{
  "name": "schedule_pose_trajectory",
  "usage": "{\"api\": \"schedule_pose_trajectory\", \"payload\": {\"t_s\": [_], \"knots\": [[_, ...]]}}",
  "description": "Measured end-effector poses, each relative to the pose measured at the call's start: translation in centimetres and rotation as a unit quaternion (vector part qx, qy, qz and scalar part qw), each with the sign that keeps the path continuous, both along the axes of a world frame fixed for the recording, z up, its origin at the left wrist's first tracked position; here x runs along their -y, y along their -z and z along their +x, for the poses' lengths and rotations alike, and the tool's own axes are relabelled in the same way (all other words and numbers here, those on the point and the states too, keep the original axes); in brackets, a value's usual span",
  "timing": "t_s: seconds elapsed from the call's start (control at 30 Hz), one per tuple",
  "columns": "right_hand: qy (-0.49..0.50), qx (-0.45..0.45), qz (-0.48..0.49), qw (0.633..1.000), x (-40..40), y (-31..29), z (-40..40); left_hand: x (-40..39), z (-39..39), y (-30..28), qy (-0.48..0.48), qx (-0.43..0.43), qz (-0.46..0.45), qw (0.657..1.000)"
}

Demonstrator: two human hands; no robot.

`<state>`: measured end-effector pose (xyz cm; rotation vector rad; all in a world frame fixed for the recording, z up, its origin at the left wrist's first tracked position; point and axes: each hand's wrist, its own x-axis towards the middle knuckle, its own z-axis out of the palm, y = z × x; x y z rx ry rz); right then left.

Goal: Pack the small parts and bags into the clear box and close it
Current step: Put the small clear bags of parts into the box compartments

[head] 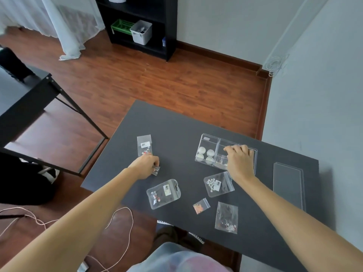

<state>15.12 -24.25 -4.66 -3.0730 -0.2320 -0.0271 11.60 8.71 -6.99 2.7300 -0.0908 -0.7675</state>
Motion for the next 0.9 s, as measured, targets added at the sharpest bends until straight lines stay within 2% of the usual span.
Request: {"api": "schedule_pose_trajectory", "payload": {"t_s": [0.13, 0.4, 0.5, 0.6, 0.9], "knots": [[-0.065, 0.01, 0.054, 0.996, -0.8, 0.6, -3.6, -0.4, -0.5, 0.1, -0.017, 0.01, -0.039, 0.999], [-0.216, -0.184, 0.119, 0.951, -1.1, 3.3, -10.8, 2.5, -0.1, -1.7, -0.077, 0.053, -0.141, 0.986], [-0.228, -0.231, 0.084, 0.942, -1.5, 3.6, -11.3, 4.5, 1.3, -3.2, -0.08, 0.061, -0.175, 0.979], [-0.22, -0.239, 0.046, 0.945, -1.7, 4.0, -11.7, 6.6, 2.4, -4.4, -0.078, 0.046, -0.199, 0.976], [-0.168, -0.224, 0.065, 0.958, -3.1, 3.7, -11.8, 12.1, 5.2, -6.6, -0.063, 0.031, -0.25, 0.966]]}}
